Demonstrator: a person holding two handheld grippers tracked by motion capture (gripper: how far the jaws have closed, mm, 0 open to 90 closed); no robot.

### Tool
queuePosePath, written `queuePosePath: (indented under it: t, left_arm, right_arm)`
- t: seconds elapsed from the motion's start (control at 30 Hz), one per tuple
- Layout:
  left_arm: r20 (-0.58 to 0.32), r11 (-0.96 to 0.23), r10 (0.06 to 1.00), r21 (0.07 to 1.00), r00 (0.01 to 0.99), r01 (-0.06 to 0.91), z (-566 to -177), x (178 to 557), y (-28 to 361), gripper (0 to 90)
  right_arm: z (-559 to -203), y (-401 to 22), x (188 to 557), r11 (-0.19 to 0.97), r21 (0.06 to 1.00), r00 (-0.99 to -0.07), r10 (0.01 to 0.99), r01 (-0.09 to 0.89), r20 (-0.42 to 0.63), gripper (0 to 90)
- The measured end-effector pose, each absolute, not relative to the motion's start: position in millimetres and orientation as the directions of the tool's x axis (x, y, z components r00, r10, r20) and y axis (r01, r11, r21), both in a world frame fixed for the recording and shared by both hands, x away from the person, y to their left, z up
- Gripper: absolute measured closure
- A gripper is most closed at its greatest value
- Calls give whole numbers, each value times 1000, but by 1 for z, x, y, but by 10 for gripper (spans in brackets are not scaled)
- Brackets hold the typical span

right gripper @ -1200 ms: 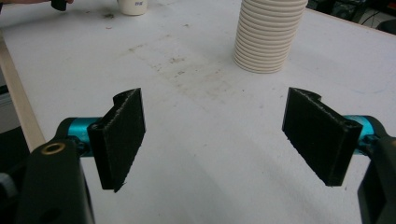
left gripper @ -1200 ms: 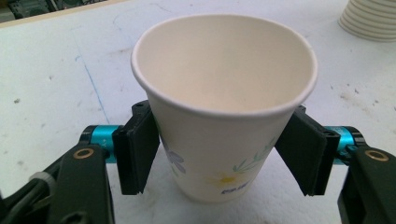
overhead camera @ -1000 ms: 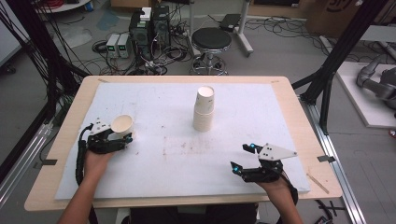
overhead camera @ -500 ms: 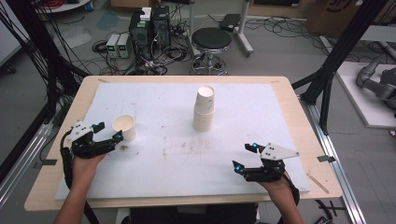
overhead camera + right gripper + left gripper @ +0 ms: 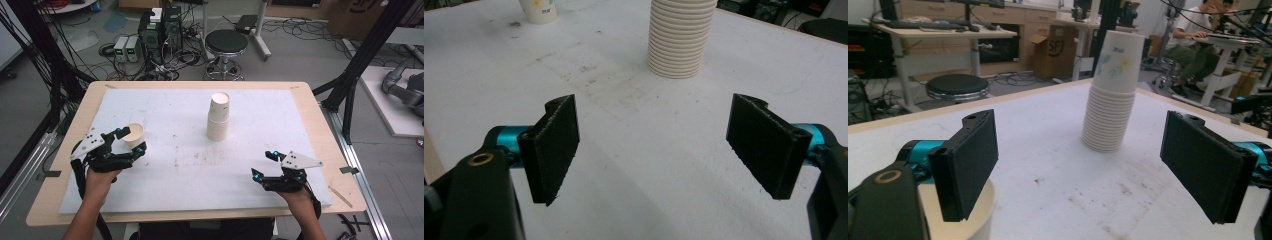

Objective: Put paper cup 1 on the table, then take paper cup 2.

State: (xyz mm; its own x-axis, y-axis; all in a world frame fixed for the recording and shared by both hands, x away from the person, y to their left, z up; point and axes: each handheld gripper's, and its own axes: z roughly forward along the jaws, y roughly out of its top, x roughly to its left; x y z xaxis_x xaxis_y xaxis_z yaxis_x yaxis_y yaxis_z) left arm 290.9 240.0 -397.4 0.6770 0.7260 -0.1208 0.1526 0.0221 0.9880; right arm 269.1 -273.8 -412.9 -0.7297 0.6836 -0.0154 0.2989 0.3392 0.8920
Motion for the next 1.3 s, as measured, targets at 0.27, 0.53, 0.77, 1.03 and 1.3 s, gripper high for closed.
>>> queuePosePath:
  t: [0.27, 0.53, 0.77, 1.03, 1.3]
  left_arm:
    - [-121, 7, 683, 987, 721, 158, -405, 292, 231, 158]
    - [-121, -16, 660, 984, 742, 175, -411, 292, 223, 159]
    - [-121, -30, 649, 983, 751, 183, -413, 293, 217, 160]
    - [-115, -57, 632, 979, 766, 194, -418, 294, 209, 160]
    - [-124, -64, 632, 976, 765, 210, -422, 295, 208, 160]
  right_arm:
    - [-415, -277, 271, 347, 887, -726, 687, 303, -21, 217]
    - [-414, -277, 273, 338, 891, -730, 684, 305, -9, 218]
    - [-416, -281, 271, 336, 888, -727, 686, 313, -4, 218]
    - [-416, -284, 269, 335, 888, -722, 692, 314, -6, 218]
    - [-416, -285, 269, 334, 885, -720, 694, 323, 0, 218]
